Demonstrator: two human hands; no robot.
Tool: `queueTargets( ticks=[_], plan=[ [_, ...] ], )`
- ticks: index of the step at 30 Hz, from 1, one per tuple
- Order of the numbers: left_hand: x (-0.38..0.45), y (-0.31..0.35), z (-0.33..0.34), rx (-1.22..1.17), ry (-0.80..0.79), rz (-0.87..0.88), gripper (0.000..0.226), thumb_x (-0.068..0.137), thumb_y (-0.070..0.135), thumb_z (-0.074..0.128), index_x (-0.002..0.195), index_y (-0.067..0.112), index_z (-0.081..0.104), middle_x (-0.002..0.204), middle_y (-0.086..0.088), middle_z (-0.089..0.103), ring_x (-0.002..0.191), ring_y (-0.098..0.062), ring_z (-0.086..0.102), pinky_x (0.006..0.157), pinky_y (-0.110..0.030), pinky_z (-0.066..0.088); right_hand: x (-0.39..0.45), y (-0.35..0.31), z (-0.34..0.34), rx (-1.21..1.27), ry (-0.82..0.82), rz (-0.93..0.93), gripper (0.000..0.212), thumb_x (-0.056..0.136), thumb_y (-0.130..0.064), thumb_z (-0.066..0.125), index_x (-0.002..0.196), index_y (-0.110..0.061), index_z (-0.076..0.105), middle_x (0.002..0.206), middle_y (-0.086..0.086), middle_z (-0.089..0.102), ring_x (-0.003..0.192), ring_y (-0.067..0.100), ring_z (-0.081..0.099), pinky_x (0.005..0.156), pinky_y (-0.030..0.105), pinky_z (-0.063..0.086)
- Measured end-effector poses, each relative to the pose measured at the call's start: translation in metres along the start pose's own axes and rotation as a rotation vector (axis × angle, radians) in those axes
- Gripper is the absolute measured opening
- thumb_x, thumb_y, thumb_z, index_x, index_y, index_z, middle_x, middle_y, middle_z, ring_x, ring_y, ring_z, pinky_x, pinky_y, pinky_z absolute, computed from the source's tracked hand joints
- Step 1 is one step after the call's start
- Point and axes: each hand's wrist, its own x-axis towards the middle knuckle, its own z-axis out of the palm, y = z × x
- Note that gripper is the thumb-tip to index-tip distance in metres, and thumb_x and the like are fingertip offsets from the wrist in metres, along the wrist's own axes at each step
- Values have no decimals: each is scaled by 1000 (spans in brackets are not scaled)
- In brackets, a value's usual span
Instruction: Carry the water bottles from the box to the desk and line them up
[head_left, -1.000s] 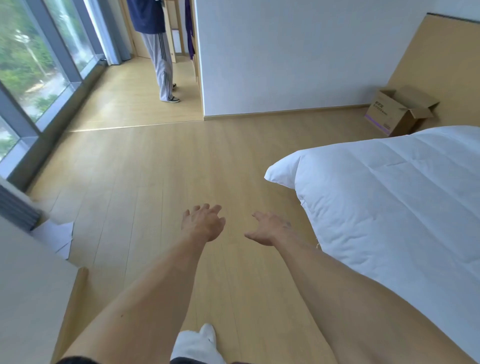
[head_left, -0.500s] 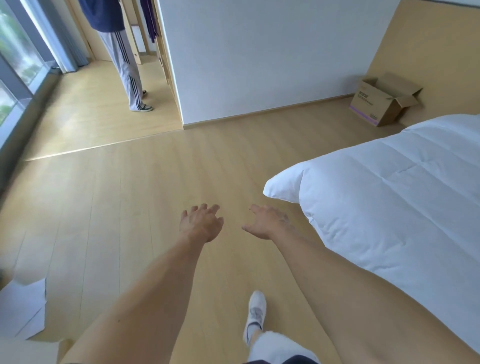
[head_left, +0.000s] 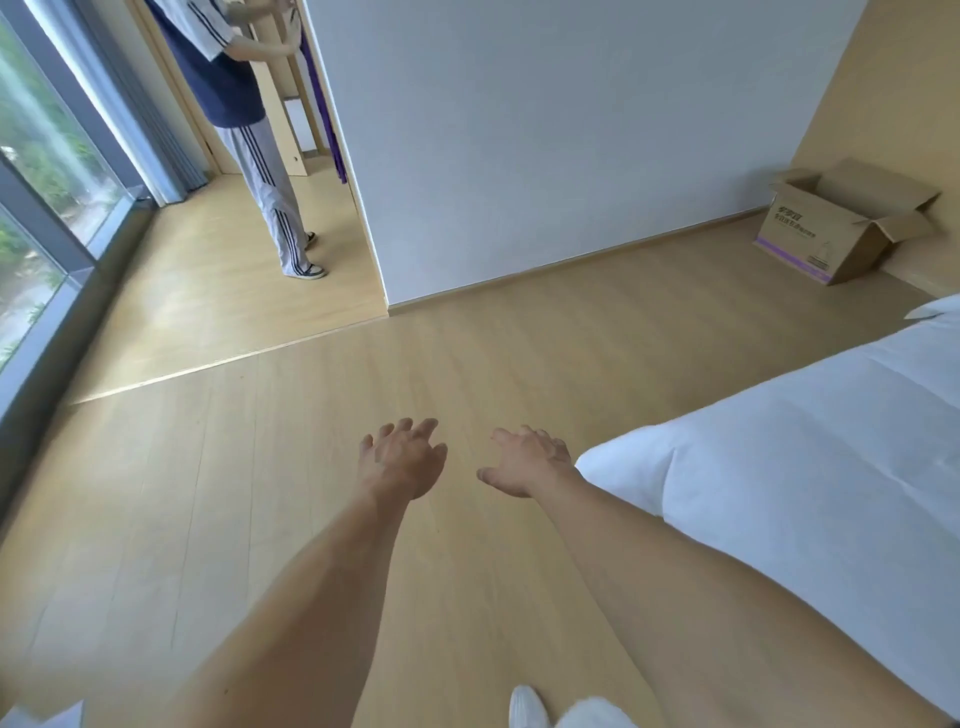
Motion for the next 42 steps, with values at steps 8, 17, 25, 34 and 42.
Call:
queueTargets(
  ticks=[8,17,25,34,42],
  plan=[
    [121,27,-29,12,-42,53,54,103,48,32,155,35,30,159,0,36,146,-26,31,120,-47,21,102,19,-47,28,-14,44,65,93,-61,51,148,-28,38,148,9,42,138,30,39,111,44,30],
    [305,58,-63,32,-46,223,54,103,48,32,156,35,29,161,1,32,147,-25,28,120,-45,22,235,57,-111,70,76,228,64,95,-62,43,150,-30,37,153,8,41,143,30,32,115,46,24],
    [466,96,-123,81,-74,421,55,102,48,31,156,37,29,163,7,28,148,-26,25,119,-44,21,345,70,-192,134,167,390,64,96,-60,42,154,-36,29,159,5,33,149,28,24,120,46,21],
    [572,184,-135,151,-138,600,57,102,49,32,157,37,25,165,7,23,151,-24,19,122,-46,16,418,134,-236,164,195,545,68,96,-63,40,156,-36,23,163,5,27,150,27,21,119,47,20],
    [666,308,-149,223,-115,696,56,102,47,32,157,34,27,160,5,31,147,-24,25,120,-45,21,495,251,-273,259,196,651,69,96,-63,42,156,-37,23,164,4,25,151,26,18,122,47,16]
  ],
)
